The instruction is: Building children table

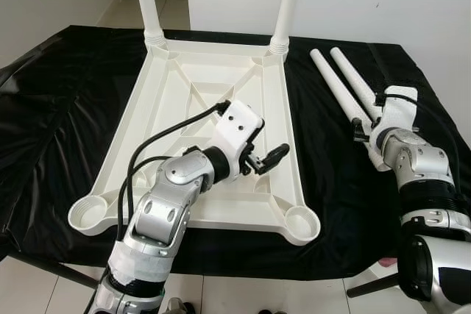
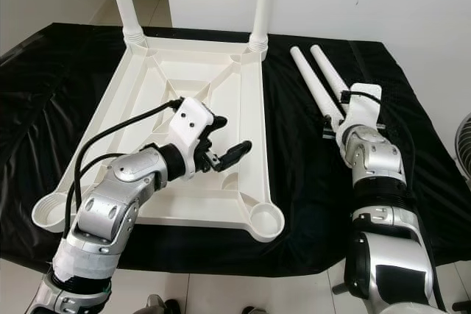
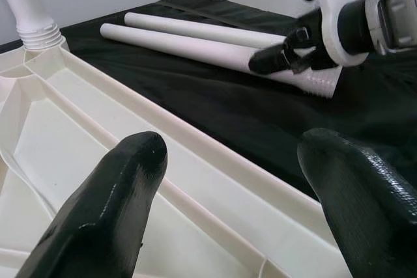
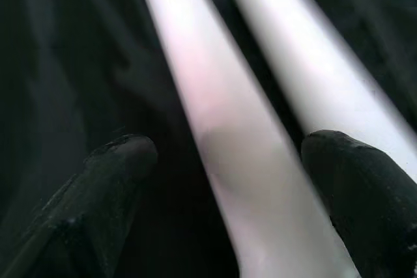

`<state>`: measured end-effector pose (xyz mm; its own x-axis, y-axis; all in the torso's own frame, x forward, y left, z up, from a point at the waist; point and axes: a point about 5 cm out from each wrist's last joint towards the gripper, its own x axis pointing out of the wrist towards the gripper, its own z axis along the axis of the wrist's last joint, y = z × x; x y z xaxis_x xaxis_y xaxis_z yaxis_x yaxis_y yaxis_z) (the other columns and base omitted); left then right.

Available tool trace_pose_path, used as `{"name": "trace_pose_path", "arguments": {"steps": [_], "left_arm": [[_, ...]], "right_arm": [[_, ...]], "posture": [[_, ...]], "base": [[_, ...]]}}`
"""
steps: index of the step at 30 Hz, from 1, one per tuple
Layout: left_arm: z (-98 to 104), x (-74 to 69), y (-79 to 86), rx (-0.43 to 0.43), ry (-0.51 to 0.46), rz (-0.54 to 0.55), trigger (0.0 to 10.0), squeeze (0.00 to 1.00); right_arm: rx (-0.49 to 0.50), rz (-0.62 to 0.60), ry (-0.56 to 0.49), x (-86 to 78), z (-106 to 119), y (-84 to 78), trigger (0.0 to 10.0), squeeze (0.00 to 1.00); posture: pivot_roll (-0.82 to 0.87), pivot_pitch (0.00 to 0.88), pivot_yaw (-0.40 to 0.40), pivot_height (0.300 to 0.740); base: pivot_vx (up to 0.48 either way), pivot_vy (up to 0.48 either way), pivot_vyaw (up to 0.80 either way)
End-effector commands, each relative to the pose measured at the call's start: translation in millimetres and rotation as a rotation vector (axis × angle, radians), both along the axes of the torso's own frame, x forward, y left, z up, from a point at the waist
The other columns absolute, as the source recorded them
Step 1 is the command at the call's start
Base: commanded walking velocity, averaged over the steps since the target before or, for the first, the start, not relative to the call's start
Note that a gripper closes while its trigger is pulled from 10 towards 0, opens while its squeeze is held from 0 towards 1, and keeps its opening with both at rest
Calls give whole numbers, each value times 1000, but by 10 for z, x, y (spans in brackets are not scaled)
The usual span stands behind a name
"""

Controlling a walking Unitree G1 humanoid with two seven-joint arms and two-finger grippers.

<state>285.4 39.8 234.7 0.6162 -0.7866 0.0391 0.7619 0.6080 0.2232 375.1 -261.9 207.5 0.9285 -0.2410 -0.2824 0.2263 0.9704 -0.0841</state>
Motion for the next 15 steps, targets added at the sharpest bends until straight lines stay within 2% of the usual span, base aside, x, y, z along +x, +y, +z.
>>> {"name": "trace_pose_path", "arguments": {"steps": [1, 5, 10, 15], "left_arm": [[-15, 3, 22, -14, 2, 87, 10000, 0], [-21, -12, 19, -14, 7, 85, 10000, 0], [-22, -13, 17, -14, 9, 84, 10000, 0], [-15, -15, 8, -20, 12, 87, 10000, 0]], "right_arm": [[25, 7, 57, -37, -123, 6, 10000, 0], [103, 12, 170, -97, -305, 9, 10000, 0], [83, 18, 205, -116, -357, -12, 10000, 0], [189, 116, 330, -183, -531, 85, 10000, 0]], "posture": [[-3, 205, 18, 740], [-4, 209, 20, 740], [-4, 209, 20, 740], [-5, 211, 19, 740]], "base": [[0, 0, 0], [0, 0, 0], [0, 0, 0], [0, 0, 0]]}}
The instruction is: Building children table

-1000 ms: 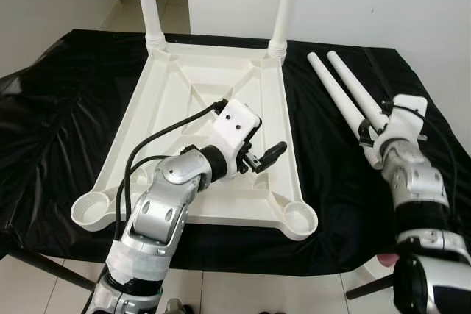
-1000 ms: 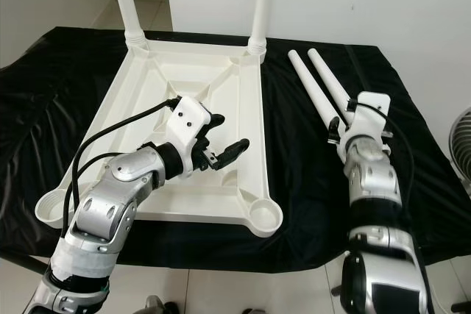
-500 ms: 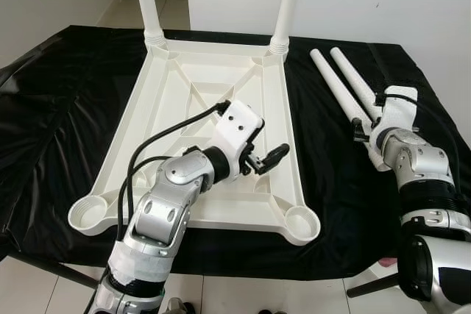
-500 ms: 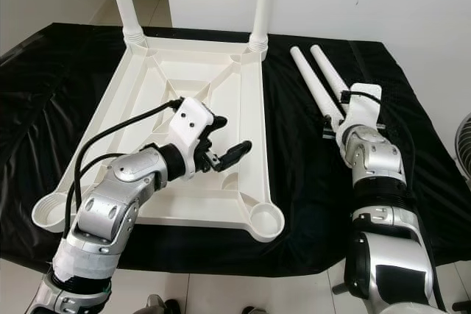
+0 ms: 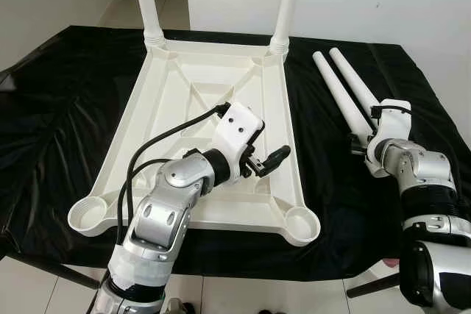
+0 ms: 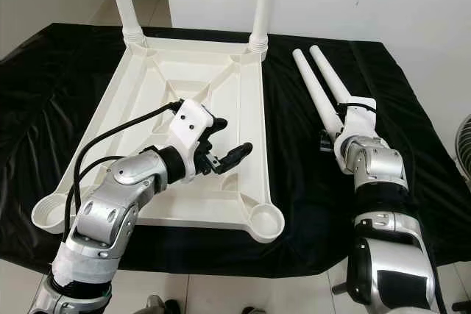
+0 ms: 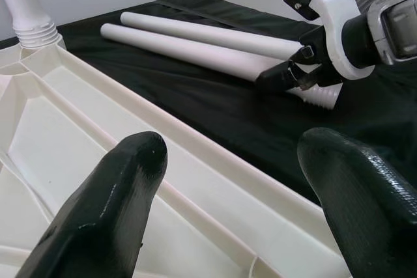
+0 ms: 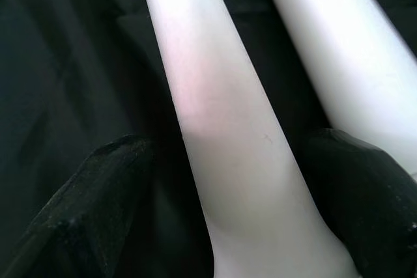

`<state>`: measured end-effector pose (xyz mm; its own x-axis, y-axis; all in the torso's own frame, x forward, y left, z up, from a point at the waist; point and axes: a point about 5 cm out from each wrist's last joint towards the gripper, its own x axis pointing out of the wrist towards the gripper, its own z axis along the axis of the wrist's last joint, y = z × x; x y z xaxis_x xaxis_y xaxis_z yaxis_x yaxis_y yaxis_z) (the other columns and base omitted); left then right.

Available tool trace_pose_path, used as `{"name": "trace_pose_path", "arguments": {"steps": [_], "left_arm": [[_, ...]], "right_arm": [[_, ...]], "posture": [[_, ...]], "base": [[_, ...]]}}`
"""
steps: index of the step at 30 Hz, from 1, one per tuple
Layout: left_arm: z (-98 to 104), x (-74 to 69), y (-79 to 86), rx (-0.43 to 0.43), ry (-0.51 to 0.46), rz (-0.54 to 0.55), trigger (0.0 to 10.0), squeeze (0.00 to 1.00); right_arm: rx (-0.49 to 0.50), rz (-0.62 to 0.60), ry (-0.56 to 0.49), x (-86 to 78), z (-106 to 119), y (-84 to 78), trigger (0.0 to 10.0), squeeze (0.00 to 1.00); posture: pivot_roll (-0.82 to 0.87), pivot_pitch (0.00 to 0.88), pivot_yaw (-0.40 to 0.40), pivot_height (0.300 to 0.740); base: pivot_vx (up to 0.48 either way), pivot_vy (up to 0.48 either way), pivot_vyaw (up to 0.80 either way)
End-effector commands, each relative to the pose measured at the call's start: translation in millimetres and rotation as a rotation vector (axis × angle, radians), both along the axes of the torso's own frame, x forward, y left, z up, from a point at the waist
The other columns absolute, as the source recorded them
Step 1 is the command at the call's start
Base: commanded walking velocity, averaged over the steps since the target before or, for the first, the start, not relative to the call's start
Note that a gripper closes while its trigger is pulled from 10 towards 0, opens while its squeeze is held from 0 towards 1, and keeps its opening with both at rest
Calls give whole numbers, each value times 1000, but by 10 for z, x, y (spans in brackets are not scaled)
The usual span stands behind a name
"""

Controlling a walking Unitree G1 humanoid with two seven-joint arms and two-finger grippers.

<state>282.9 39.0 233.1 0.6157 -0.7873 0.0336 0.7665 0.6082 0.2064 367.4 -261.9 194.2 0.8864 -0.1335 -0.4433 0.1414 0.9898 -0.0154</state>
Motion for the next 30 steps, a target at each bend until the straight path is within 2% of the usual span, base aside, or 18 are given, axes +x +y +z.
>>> {"name": "trace_pose_path", "arguments": {"steps": [1, 5, 6, 7, 9, 14, 19, 21, 23, 25, 26, 27, 28, 29, 30], "left_arm": [[3, 8, 16, -13, -5, 89, 10000, 0], [6, 5, 16, -14, -4, 90, 10000, 0], [14, 8, 19, -18, -8, 94, 10000, 0], [14, 8, 19, -18, -8, 94, 10000, 0], [20, 9, 18, -21, -9, 97, 10000, 0], [25, 13, 14, -26, -8, 98, 10000, 0], [30, 14, 4, -29, -8, 98, 10000, 0], [28, 13, 3, -28, -6, 97, 10000, 0], [27, 13, 1, -27, -6, 98, 10000, 0], [27, 13, 1, -27, -6, 98, 10000, 0], [27, 16, 0, -28, -5, 99, 10000, 0], [27, 19, -1, -28, -5, 100, 10000, 0], [27, 21, -2, -29, -4, 100, 10000, 0], [27, 21, -2, -29, -4, 100, 10000, 0], [29, 31, -3, -29, -5, 101, 10000, 0]], "right_arm": [[92, 42, 184, -115, -409, 87, 10000, 0], [99, 43, 194, -128, -413, 90, 10000, 0], [106, 89, 214, -147, -431, 95, 5843, 0], [106, 89, 214, -147, -431, 95, 5843, 0], [137, 111, 238, -168, -438, 84, 0, 0], [158, 156, 266, -193, -431, 90, 0, 0], [157, 182, 230, -184, -387, 113, 0, 0], [181, 190, 163, -154, -314, 147, 0, 0], [138, 257, 18, -122, -201, 207, 0, 0], [118, 289, -32, -120, -160, 230, 0, 0], [134, 300, -59, -126, -140, 254, 9137, 0], [146, 308, -79, -132, -123, 270, 9137, 0], [154, 314, -93, -136, -112, 280, 10000, 0], [154, 314, -93, -136, -112, 280, 10000, 0], [183, 309, -141, -148, -85, 286, 10000, 0]], "posture": [[-5, 211, 19, 740], [-5, 211, 19, 740], [-5, 213, 17, 740], [-5, 213, 17, 740], [-8, 214, 15, 740], [-10, 213, 13, 740], [-12, 208, 11, 740], [-12, 207, 12, 740], [-13, 205, 12, 740], [-13, 204, 11, 740], [-13, 204, 11, 740], [-13, 204, 11, 740], [-13, 204, 11, 740], [-13, 204, 11, 740], [-17, 196, 4, 740]], "base": [[0, 0, 0], [0, 0, 0], [0, 0, 0], [0, 0, 0], [0, 0, 0], [0, 0, 0], [0, 0, 0], [0, 0, 0], [0, 0, 0], [0, 0, 0], [0, 0, 0], [0, 0, 0], [0, 0, 0], [0, 0, 0], [0, 0, 0]]}}
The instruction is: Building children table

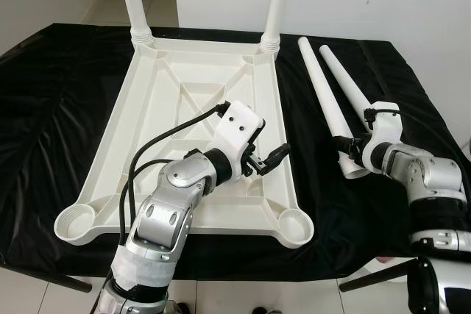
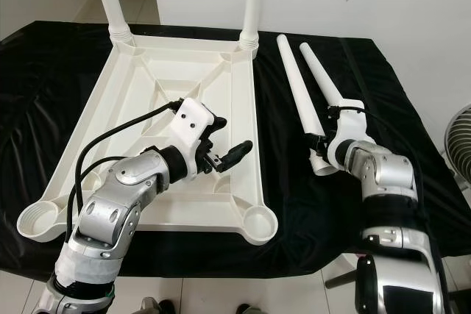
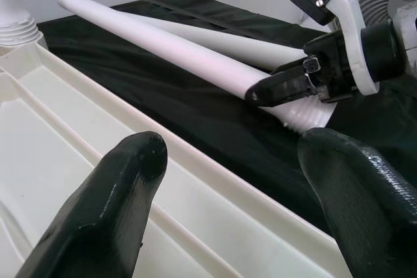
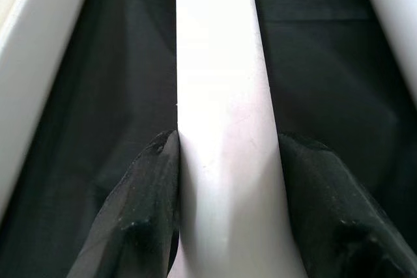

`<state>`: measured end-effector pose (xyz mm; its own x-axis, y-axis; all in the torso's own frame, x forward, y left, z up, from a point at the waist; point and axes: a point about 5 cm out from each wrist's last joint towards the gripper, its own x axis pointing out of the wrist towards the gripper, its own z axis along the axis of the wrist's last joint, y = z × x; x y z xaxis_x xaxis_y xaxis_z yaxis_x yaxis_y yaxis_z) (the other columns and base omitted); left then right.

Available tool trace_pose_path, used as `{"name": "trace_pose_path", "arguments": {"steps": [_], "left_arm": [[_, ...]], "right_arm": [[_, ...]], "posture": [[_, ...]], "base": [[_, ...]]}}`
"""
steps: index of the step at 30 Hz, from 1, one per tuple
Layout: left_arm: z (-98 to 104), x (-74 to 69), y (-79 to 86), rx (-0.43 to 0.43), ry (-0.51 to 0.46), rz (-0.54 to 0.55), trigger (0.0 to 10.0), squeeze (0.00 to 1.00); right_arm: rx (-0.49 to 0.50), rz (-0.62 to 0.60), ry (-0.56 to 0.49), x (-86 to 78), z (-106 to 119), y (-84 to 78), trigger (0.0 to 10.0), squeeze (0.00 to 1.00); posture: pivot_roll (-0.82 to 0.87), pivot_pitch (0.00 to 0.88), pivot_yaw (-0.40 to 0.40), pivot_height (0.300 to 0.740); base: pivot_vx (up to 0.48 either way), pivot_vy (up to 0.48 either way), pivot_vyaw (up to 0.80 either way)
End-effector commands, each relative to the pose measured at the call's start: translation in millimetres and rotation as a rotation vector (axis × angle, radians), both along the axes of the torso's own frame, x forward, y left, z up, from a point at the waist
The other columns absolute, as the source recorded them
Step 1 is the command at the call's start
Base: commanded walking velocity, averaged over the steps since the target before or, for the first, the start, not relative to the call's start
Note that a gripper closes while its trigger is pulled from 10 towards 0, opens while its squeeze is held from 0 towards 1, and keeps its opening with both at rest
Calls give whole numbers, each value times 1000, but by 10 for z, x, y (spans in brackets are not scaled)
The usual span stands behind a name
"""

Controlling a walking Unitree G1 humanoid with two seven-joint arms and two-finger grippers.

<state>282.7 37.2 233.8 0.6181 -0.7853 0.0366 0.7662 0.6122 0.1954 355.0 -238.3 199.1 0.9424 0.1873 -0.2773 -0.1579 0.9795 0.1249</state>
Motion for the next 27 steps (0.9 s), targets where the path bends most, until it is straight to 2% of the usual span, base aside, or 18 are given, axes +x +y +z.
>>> {"name": "trace_pose_path", "arguments": {"steps": [1, 2, 3, 8, 12, 15, 22, 27], "left_arm": [[25, 44, 14, -21, -13, 100, 10000, 0], [25, 44, 14, -21, -13, 100, 10000, 0], [34, 47, 28, -32, -11, 88, 10000, 0], [39, 42, 48, -46, -3, 65, 10000, 0], [41, 13, 80, -75, 26, -1, 10000, 0], [41, 9, 86, -75, 26, -12, 10000, 0], [76, 13, 122, -89, 13, -86, 10000, 0], [85, 32, 123, -117, 36, -93, 10000, 12]], "right_arm": [[72, 13, -7, -39, -107, 46, 10000, 0], [72, 13, -7, -39, -107, 46, 10000, 0], [64, -15, -107, -76, -46, 42, 10000, 0], [81, -49, -206, -137, 11, 55, 10000, 0], [106, -75, -360, -260, 107, 118, 10000, 0], [105, -84, -390, -290, 123, 134, 10000, 0], [154, -86, -541, -392, 240, 261, 10000, 0], [149, -66, -583, -408, 279, 321, 10000, 0]], "posture": [[-17, 196, 4, 740], [-17, 196, 4, 740], [-19, 188, 2, 740], [-18, 182, 2, 740], [-22, 174, 8, 740], [-22, 174, 8, 740], [-29, 149, 21, 740], [-33, 135, 26, 740]], "base": [[0, 0, 0], [0, 0, 0], [0, 0, 0], [0, 0, 0], [0, 0, 0], [0, 0, 0], [0, 0, 0], [0, 0, 0]]}}
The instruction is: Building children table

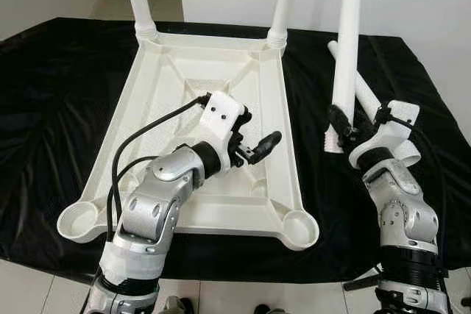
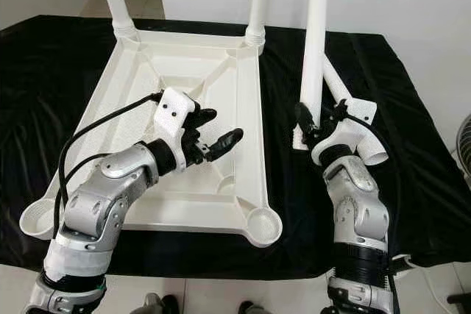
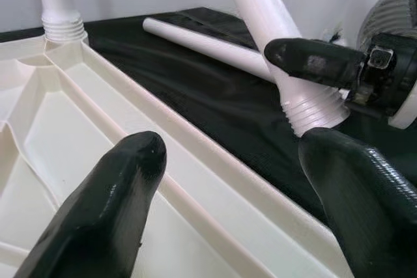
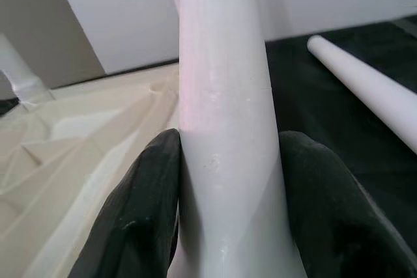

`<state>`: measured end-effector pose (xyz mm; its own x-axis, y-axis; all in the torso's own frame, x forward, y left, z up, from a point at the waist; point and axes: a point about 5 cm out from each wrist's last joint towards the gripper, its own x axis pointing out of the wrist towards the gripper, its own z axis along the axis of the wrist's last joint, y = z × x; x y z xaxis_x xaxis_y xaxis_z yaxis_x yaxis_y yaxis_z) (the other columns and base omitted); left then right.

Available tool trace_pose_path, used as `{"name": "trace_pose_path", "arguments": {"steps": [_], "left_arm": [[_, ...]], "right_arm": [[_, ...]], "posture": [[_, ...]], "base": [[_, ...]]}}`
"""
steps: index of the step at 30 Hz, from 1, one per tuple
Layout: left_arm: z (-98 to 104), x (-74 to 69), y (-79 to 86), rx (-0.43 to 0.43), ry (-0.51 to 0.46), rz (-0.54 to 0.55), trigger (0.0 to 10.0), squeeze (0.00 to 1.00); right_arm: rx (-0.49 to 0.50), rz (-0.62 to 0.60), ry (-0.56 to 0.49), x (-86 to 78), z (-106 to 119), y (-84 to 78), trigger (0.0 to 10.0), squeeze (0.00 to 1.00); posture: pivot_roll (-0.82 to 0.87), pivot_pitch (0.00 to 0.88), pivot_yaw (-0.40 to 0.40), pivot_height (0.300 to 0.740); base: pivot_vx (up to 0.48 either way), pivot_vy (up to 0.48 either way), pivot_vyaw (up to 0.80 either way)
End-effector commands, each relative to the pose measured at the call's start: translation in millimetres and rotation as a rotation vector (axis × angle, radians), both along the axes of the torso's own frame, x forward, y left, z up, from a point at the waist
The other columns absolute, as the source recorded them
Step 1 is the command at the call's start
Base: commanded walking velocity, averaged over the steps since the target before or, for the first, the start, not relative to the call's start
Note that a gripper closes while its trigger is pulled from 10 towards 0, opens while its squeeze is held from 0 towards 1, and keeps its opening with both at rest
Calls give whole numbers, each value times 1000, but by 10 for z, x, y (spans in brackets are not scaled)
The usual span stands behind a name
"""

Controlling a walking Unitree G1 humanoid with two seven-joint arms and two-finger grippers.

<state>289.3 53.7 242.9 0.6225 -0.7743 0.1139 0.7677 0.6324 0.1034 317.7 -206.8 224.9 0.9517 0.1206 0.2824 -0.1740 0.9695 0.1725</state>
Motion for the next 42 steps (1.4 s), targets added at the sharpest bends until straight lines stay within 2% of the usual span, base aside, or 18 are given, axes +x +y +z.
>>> {"name": "trace_pose_path", "arguments": {"steps": [1, 4, 6, 7, 10, 14, 17, 25, 32, 35, 36, 42], "left_arm": [[2, -34, -52, -32, 32, -123, 10000, 1000], [56, -27, -109, -117, 104, -181, 10000, 1000], [91, -21, -154, -155, 144, -210, 10000, 969], [103, -20, -180, -168, 174, -229, 10000, 0], [136, -33, -242, -179, 221, -289, 10000, 0], [157, -28, -265, -190, 239, -301, 10000, 0], [225, 12, -301, -219, 276, -331, 10000, 0], [206, 194, -259, -196, 362, -288, 10000, 0], [171, 273, -233, -180, 398, -258, 10000, 0], [192, 313, -212, -199, 416, -250, 10000, 0], [238, 343, -194, -209, 420, -254, 10000, 0], [311, 420, -141, -215, 413, -241, 10000, 0]], "right_arm": [[1, 16, -51, -41, 39, 45, 10000, 0], [-56, 78, -116, -69, 101, 155, 10000, 0], [-46, 108, -124, -71, 107, 177, 10000, 0], [-40, 125, -127, -71, 109, 184, 10000, 0], [-40, 159, -139, -81, 109, 210, 10000, 0], [-42, 184, -143, -87, 116, 232, 10000, 0], [-73, 249, -170, -110, 148, 299, 10000, 0], [-182, 407, -200, -268, 112, 502, 10000, 0], [-221, 459, -197, -364, 63, 566, 10000, 0], [-225, 479, -187, -437, 22, 601, 10000, 0], [-230, 494, -175, -514, -35, 637, 10000, 0], [-234, 518, -147, -643, -126, 698, 10000, 0]], "posture": [[-36, 127, 30, 740], [-36, 119, 35, 740], [-36, 114, 37, 740], [-35, 111, 37, 740], [-36, 99, 38, 740], [-38, 95, 40, 740], [-43, 91, 46, 740], [-48, 100, 57, 740], [-51, 108, 60, 740], [-53, 112, 62, 740], [-54, 114, 63, 740], [-60, 115, 67, 740]], "base": [[0, 0, 0], [0, 0, 0], [0, 0, 0], [0, 0, 0], [0, 0, 0], [0, 0, 0], [0, 0, 0], [0, 0, 0], [0, 0, 0], [0, 0, 0], [0, 0, 0], [0, 0, 0]]}}
